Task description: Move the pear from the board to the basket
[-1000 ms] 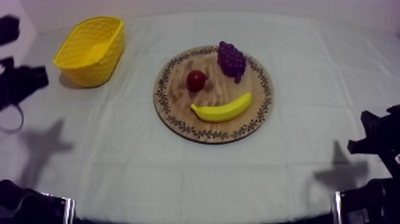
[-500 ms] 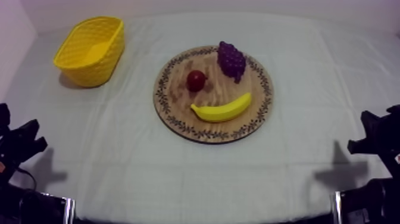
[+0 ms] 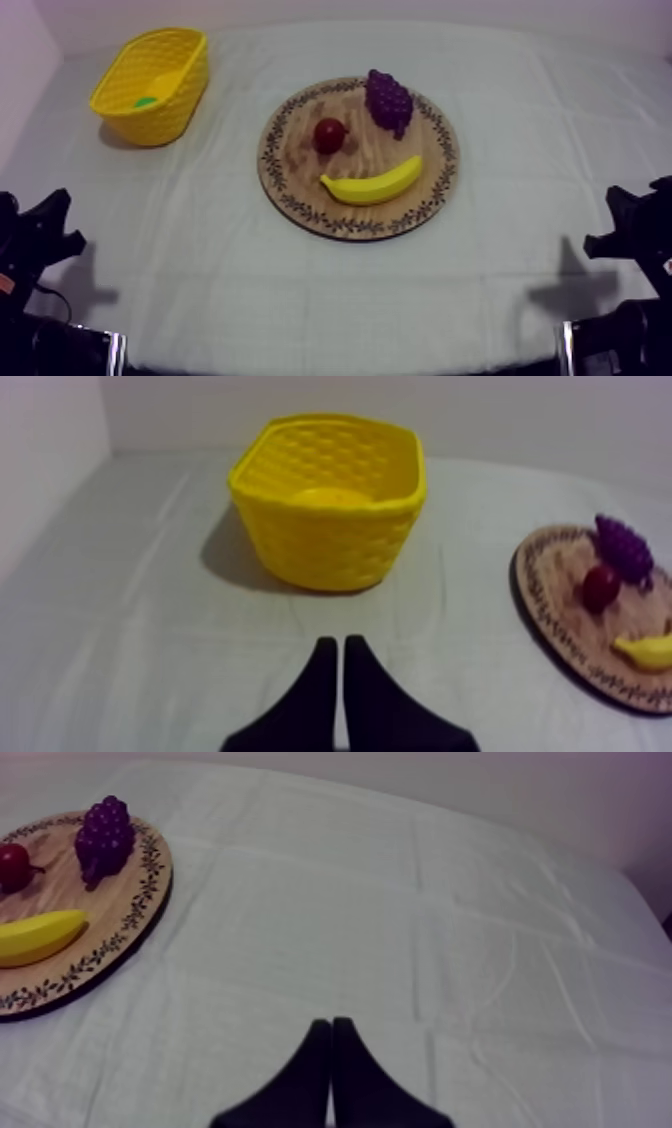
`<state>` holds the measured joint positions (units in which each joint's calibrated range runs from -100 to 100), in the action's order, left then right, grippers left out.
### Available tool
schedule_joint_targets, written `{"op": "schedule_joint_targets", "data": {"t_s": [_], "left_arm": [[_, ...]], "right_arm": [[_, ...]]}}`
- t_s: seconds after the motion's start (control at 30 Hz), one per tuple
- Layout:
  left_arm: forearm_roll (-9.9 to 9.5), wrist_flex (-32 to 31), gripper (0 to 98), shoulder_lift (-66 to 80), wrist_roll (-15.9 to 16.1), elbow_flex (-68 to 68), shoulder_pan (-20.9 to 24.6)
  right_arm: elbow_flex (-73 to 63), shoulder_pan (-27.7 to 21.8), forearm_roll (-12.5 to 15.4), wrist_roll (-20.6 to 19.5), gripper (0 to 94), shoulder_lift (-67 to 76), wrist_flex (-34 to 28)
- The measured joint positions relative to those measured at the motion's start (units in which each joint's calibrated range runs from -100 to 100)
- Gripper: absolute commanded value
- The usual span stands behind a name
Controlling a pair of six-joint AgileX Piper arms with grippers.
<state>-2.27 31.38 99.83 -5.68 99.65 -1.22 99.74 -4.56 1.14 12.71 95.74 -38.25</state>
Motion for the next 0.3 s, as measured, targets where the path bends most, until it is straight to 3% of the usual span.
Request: {"op": "schedule_joint_targets", "data": {"t_s": [0.17, 0.3], "left_arm": [[0.13, -0.42, 0.1, 0.0, -5.63, 0.07, -0.03], [0.13, -0.49, 0.1, 0.0, -7.65, 0.07, -0.03]], "right_arm": [[0.0, 0.0, 0.0, 0.0, 0.3, 0.0, 0.0], [0.0, 0.0, 0.0, 0.0, 0.3, 0.0, 0.0]]}}
